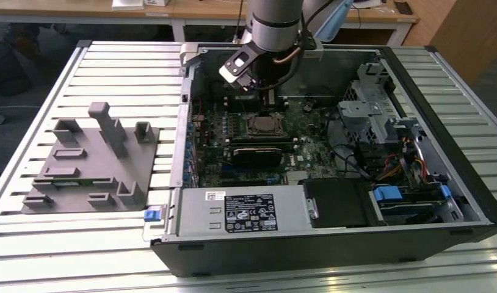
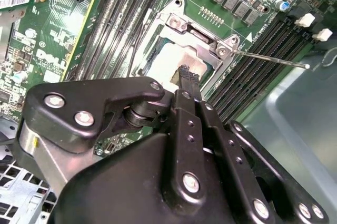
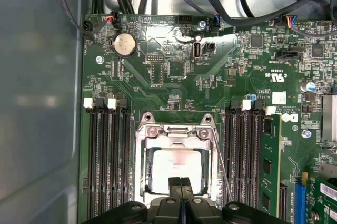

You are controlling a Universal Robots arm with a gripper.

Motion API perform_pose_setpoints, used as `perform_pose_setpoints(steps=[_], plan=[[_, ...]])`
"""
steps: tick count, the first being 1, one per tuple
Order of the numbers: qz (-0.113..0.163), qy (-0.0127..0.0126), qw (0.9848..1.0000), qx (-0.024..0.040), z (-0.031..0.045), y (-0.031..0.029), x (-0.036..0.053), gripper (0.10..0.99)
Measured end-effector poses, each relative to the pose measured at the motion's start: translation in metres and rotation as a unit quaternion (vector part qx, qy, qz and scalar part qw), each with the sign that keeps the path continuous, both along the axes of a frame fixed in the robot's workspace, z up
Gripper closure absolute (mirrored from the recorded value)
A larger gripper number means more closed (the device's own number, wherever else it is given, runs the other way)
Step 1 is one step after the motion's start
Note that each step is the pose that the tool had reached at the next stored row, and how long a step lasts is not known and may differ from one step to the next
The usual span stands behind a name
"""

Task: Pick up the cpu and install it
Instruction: 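Install the first cpu locking lever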

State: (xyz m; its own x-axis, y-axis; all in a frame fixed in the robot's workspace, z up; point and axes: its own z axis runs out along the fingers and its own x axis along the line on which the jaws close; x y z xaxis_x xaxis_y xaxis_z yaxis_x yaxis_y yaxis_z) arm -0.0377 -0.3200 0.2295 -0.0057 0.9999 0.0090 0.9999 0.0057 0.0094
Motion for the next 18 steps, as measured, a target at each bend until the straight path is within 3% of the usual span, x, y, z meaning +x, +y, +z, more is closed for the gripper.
perform_pose_setpoints(steps=[12,18], plan=[[0.0,0.0001,1.0,0.0,0.014,0.0,0.0,0.98],[0.0,0.0,1.0,0.0001,0.0253,0.0,0.0,0.98]])
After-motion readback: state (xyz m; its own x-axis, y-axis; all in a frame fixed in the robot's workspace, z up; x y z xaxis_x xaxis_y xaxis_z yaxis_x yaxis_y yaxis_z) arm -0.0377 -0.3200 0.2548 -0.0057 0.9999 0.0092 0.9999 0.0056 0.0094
